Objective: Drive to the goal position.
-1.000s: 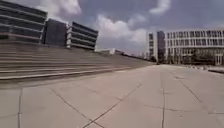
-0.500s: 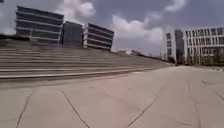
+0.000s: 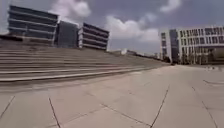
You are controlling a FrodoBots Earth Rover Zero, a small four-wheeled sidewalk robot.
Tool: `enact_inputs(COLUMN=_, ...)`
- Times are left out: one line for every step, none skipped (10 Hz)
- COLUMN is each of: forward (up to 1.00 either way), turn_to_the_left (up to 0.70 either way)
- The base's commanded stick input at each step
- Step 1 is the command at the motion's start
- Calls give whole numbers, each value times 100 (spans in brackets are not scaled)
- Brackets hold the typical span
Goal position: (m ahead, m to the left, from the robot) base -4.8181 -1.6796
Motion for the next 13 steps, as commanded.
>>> enact_inputs(forward=70, turn_to_the_left=-35)
enact_inputs(forward=70, turn_to_the_left=-35)
enact_inputs(forward=70, turn_to_the_left=-35)
enact_inputs(forward=70, turn_to_the_left=-35)
enact_inputs(forward=70, turn_to_the_left=-35)
enact_inputs(forward=70, turn_to_the_left=-35)
enact_inputs(forward=70, turn_to_the_left=-35)
enact_inputs(forward=70, turn_to_the_left=-35)
enact_inputs(forward=70, turn_to_the_left=-35)
enact_inputs(forward=70, turn_to_the_left=-35)
enact_inputs(forward=70, turn_to_the_left=-14)
enact_inputs(forward=70, turn_to_the_left=0)
enact_inputs(forward=70, turn_to_the_left=0)
